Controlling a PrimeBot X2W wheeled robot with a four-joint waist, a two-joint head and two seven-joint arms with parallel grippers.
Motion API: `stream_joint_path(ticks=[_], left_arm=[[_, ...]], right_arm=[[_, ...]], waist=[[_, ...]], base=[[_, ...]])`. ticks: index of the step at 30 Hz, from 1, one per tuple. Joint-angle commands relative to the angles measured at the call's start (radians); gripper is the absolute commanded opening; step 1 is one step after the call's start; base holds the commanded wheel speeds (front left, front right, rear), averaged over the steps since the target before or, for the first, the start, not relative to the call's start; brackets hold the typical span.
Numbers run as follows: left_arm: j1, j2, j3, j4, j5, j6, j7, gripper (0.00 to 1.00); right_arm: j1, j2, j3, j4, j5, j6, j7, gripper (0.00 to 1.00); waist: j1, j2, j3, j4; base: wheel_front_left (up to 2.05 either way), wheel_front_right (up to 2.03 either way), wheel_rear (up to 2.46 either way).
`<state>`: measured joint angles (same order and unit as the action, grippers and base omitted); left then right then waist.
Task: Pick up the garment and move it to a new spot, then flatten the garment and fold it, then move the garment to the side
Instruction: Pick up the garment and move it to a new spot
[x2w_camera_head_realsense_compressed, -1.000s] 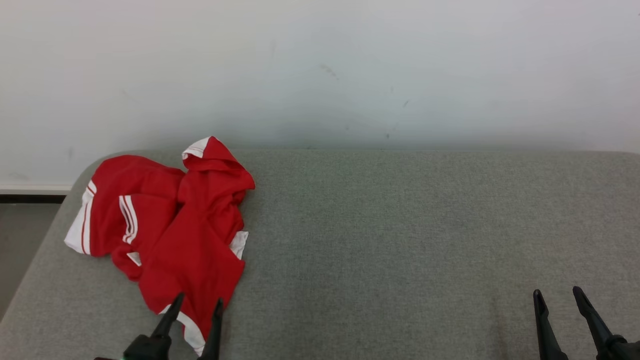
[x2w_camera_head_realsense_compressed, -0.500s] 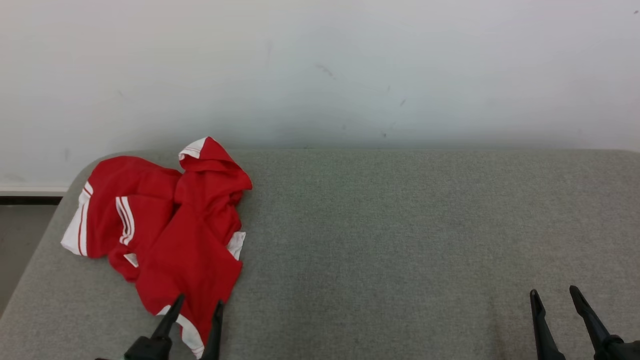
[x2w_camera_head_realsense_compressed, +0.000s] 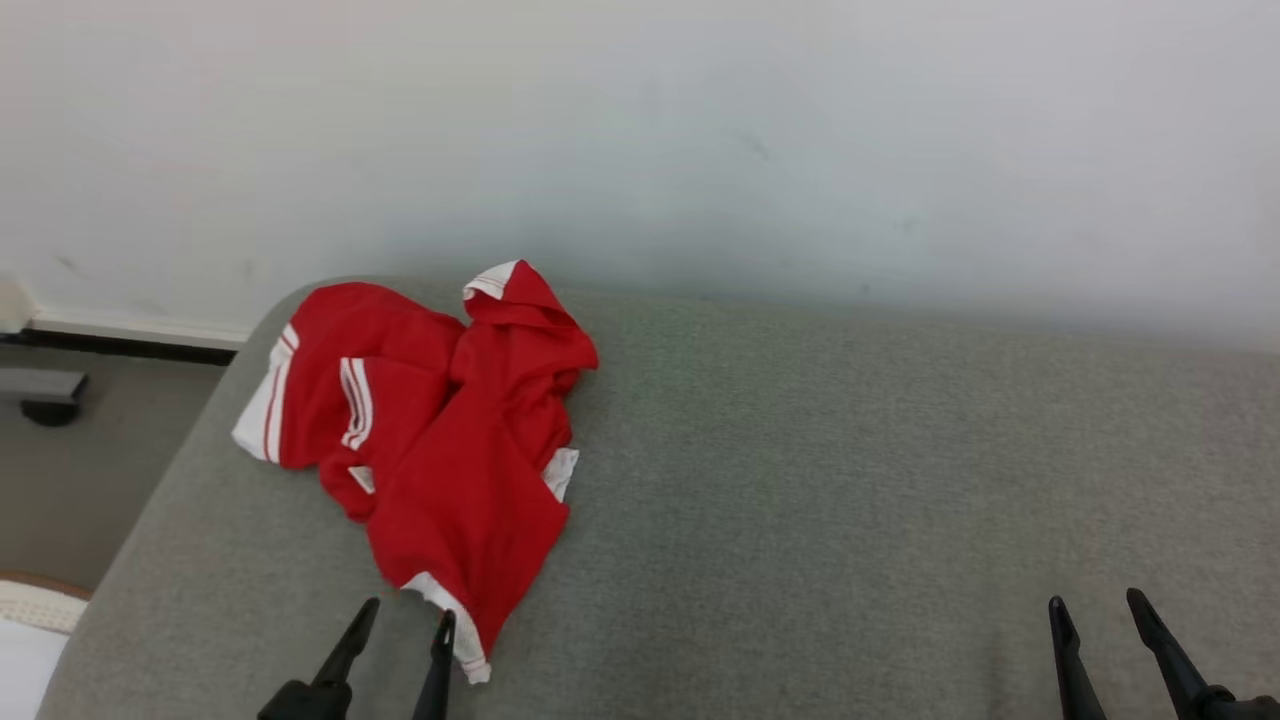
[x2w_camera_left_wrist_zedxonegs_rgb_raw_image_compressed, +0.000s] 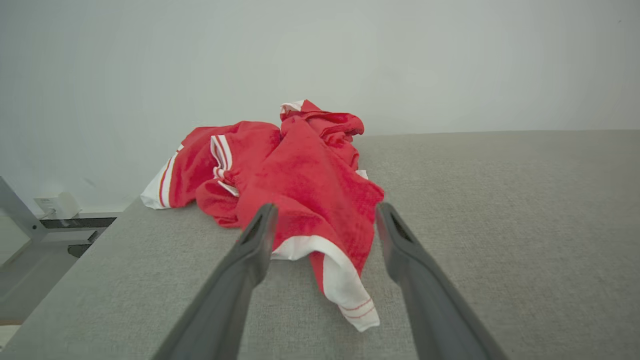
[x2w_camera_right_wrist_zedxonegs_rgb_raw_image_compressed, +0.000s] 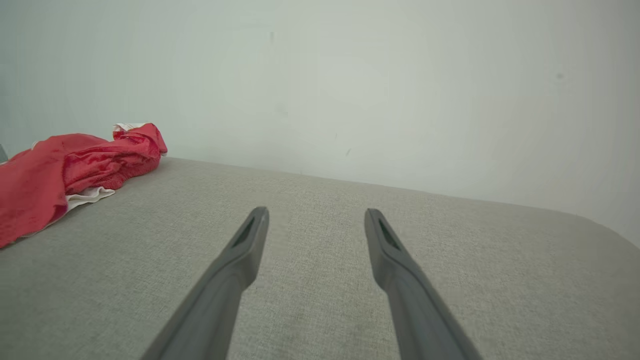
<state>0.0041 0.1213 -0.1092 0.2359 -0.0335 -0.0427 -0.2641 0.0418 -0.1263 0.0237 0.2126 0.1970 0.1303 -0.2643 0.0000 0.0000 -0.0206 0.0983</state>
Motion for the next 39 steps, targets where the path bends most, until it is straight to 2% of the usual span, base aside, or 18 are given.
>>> stream_joint_path(ticks=[1, 9, 17, 27, 35, 39], left_arm=[[0.016, 0.004, 0.004, 0.003, 0.007, 0.000, -0.001, 1.00], [0.046, 0.016, 0.023, 0.004, -0.002, -0.006, -0.001, 1.00], [0.049, 0.011, 0.027, -0.004, 0.006, -0.008, -0.001, 1.00], [-0.070, -0.013, -0.005, 0.048, -0.045, -0.059, -0.001, 1.00], [-0.254, -0.038, -0.011, 0.257, -0.147, -0.078, 0.039, 1.00], [-0.367, -0.038, 0.005, 0.375, -0.171, -0.063, 0.081, 1.00]], right_arm=[[0.007, 0.000, 0.003, 0.002, 0.013, 0.001, 0.000, 1.00], [-0.001, 0.011, 0.033, 0.014, 0.015, 0.001, 0.000, 1.00], [-0.007, 0.016, 0.054, 0.022, 0.014, 0.001, 0.000, 1.00], [-0.043, 0.003, 0.070, 0.010, 0.013, 0.001, 0.000, 1.00], [-0.078, 0.005, 0.074, 0.004, 0.015, 0.001, 0.000, 1.00], [-0.110, 0.013, 0.073, 0.002, 0.016, 0.001, 0.000, 1.00]], waist=[[0.0000, 0.0000, -0.012, 0.057], [0.0000, 0.0000, -0.024, 0.173], [0.0000, 0.0000, -0.026, 0.209], [0.0000, 0.0000, 0.027, 0.145], [0.0000, 0.0000, 0.087, 0.085], [0.0000, 0.0000, 0.136, 0.045]], base=[[0.00, 0.00, 0.00], [0.00, 0.00, 0.00], [0.00, 0.00, 0.00], [0.00, 0.00, 0.00], [0.00, 0.00, 0.00], [0.00, 0.00, 0.00]])
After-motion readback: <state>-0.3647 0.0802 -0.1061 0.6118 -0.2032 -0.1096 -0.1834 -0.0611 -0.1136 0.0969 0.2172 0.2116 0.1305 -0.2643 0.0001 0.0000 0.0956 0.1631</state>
